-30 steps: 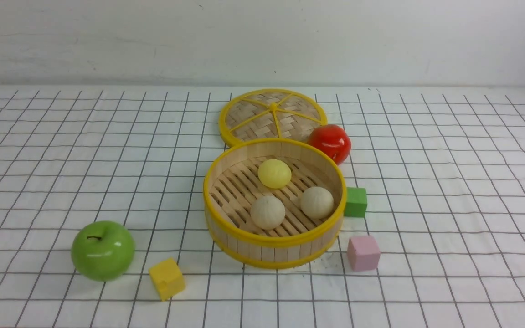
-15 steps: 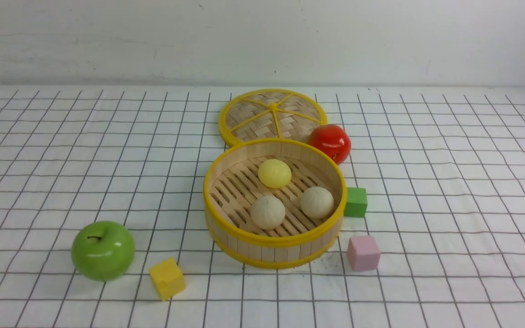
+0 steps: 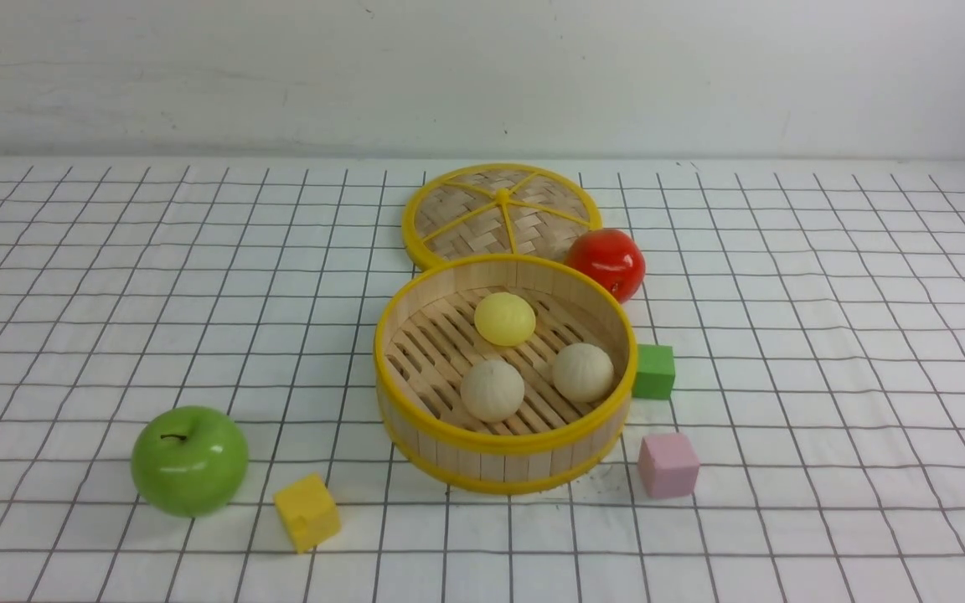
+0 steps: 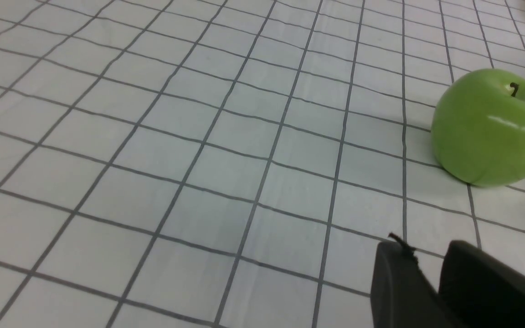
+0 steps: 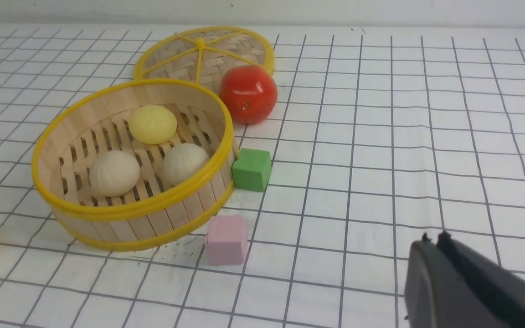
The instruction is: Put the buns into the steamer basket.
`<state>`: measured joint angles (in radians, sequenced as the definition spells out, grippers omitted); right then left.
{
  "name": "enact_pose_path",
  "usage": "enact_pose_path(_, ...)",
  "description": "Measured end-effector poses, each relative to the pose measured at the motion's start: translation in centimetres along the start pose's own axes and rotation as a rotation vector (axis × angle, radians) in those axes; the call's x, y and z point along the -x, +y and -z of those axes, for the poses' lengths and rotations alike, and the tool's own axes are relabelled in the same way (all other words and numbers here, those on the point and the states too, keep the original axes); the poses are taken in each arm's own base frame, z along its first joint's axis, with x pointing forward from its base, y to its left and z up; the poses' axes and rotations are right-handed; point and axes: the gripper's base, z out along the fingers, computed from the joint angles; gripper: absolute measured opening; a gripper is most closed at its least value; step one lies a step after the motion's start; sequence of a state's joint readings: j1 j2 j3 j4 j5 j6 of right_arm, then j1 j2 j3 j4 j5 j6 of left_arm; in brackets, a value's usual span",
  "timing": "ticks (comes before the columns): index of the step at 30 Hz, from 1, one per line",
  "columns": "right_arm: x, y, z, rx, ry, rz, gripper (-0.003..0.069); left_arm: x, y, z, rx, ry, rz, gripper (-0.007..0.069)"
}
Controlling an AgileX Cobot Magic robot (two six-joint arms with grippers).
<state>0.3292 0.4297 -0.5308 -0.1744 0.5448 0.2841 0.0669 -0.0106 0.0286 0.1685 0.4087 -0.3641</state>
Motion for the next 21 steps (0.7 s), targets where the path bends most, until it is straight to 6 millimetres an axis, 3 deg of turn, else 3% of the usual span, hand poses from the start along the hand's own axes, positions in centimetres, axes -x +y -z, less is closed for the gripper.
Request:
enact_pose_path(6,0.0,-0.1,0.1,-0.008,-0.004,-0.007,0.0003,0.0,0.0,0.0,0.000,0.000,0.000,0.0143)
enact_pose_path(15,-0.1,-1.5,2.8,-0.188,-0.154,-0.099,0.0014,0.0,0.0,0.0,0.000,0.000,0.000,0.0143)
enact_pose_path(18,-1.2,-1.8,3.2,-0.232,-0.201,-0.109,0.0014,0.0,0.0,0.0,0.000,0.000,0.000,0.0143)
enact_pose_path(21,-4.0,-2.2,2.7,-0.275,-0.209,-0.119,0.0019,0.0,0.0,0.0,0.000,0.000,0.000,0.0143)
